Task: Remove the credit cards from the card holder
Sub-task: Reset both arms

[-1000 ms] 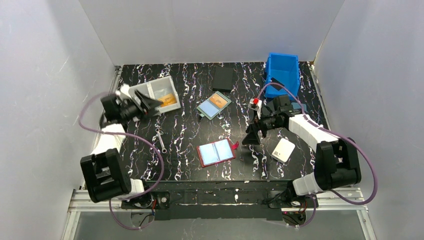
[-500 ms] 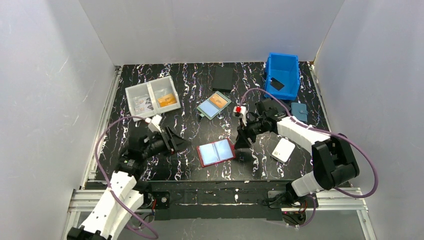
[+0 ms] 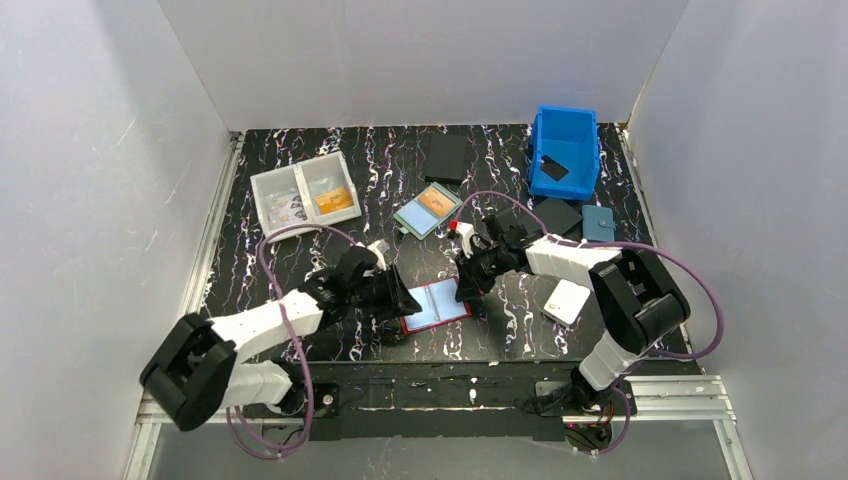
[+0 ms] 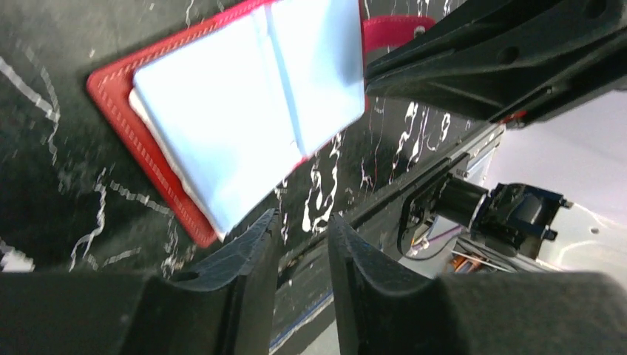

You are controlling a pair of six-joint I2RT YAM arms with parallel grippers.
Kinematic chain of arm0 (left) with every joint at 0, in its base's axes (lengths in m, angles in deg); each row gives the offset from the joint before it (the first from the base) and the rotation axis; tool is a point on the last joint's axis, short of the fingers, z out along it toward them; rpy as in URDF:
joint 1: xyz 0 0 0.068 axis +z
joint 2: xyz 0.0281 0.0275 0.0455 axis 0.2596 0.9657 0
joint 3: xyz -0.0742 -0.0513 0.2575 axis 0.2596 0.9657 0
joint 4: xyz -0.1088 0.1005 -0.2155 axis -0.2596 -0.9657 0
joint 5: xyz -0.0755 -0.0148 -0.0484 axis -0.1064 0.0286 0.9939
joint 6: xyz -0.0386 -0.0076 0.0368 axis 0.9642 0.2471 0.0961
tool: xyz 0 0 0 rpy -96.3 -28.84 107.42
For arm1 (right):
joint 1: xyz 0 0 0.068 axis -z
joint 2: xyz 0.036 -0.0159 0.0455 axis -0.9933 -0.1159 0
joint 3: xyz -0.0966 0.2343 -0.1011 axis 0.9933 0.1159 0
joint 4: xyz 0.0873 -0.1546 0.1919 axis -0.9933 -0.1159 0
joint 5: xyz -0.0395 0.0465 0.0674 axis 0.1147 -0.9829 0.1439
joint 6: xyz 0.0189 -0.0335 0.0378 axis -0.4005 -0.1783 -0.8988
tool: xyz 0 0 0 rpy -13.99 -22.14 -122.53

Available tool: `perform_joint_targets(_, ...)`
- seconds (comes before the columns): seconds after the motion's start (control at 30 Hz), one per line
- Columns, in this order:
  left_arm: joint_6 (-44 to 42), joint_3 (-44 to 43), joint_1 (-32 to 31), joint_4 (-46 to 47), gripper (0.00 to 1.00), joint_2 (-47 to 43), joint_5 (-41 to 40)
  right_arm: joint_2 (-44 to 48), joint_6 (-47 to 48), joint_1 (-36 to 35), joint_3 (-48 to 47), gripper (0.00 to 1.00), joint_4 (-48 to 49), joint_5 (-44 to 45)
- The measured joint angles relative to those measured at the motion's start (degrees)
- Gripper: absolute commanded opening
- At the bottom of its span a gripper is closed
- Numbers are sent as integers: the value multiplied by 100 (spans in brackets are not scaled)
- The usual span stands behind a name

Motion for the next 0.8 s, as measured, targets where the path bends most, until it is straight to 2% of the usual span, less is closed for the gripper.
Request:
perform_joint_targets(0.2, -20, -284, -153, 459, 13, 1137, -212, -131, -289, -151, -2, 20, 184, 636)
perform_joint_targets(0.33, -7, -297, -149, 557, 10, 1620, -225, -328, -420, -293, -144, 20, 260, 573)
perform_joint_targets(0.57, -13, -367, -166, 885, 9, 1884, -107, -614, -612, -590, -201, 24, 535, 59)
perform_joint_targets(0.8, -15, -365, -175, 977, 9, 1923, -76, -769, -796, -632, -192, 38, 660, -691)
